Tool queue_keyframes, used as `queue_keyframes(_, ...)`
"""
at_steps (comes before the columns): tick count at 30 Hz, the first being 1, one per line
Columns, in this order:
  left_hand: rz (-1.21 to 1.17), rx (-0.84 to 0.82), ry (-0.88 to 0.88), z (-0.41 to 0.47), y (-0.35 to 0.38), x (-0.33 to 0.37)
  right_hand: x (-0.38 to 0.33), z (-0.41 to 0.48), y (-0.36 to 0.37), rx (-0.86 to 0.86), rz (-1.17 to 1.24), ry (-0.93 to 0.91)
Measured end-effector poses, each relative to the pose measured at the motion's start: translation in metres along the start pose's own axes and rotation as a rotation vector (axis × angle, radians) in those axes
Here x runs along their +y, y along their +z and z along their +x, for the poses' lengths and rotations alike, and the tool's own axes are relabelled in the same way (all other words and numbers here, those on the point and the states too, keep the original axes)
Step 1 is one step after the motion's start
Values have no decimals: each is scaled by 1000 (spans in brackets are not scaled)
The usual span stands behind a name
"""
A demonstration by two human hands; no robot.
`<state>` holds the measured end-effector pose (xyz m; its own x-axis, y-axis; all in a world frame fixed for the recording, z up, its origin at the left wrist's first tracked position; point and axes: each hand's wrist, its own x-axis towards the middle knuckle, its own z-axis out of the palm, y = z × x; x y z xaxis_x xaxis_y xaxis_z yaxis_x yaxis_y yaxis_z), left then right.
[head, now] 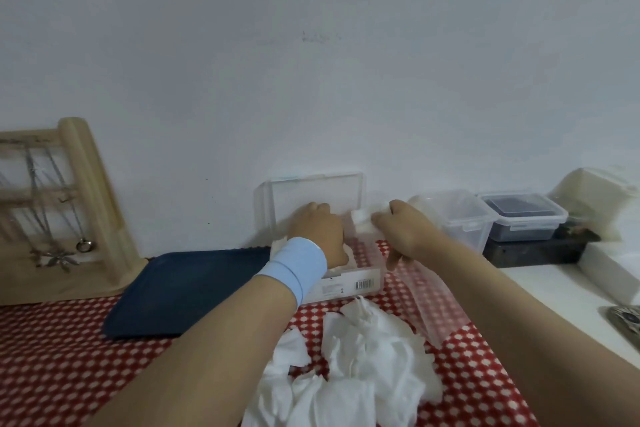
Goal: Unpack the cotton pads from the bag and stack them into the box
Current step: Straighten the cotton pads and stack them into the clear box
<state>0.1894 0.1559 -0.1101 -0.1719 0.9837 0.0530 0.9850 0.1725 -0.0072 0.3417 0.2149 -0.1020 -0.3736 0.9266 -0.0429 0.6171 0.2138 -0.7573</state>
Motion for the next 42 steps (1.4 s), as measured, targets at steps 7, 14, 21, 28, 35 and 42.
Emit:
queue_keyframes(7,-45,6,15,-3,3,-4,-19,6,5,98,-347,-62)
queue_keyframes(14,38,31,18,3,9,-9,-35,6,33,236,-695,-51)
queue_keyframes(21,5,43,31,-2,10,-10,-24,-1,49,232,-921,22)
queue_keyframes(28,-194,-75,132,-25,2,-26,-26,-9,43,11,-657,124)
queue_keyframes(35,-212,-206,124,-51,6,-32,-11,-18,41,173,-621,-124)
queue_keyframes(42,-209,-171,132,-54,5,-29,-11,-40,32,-44,-507,-98)
